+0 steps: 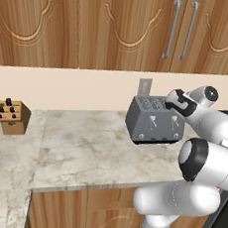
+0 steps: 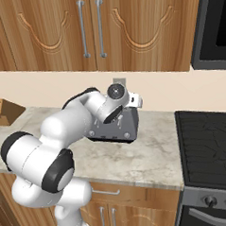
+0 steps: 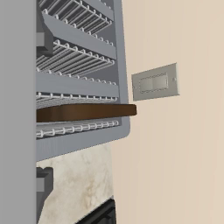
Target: Start the toaster. Once the lever pops up, take the bread to the plate on the dining counter.
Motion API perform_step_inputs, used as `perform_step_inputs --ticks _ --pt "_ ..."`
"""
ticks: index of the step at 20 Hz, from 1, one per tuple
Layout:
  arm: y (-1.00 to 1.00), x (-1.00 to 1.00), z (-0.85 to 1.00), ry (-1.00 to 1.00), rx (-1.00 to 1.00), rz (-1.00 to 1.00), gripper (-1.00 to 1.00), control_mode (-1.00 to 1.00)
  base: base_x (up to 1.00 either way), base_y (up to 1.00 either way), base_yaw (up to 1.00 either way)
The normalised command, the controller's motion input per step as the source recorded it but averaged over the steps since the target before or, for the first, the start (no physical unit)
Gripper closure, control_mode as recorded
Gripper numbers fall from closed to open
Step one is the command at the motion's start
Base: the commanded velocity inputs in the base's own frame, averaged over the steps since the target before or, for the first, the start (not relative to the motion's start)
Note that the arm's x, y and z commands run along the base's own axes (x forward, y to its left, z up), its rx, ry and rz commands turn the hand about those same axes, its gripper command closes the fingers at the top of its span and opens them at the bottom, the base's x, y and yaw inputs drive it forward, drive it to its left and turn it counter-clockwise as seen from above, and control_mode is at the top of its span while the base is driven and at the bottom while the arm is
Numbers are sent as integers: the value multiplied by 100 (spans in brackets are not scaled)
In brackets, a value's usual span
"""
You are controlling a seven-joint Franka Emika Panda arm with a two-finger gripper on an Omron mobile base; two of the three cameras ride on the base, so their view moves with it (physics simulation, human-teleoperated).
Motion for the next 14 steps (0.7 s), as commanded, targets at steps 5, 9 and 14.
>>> perform_step_inputs --ticks 5,9,14 --pt "0 0 0 0 0 0 -100 -100 0 0 0" --pt "0 0 0 0 0 0 -100 -100 0 0 0" --pt "0 0 0 0 0 0 -100 -100 0 0 0"
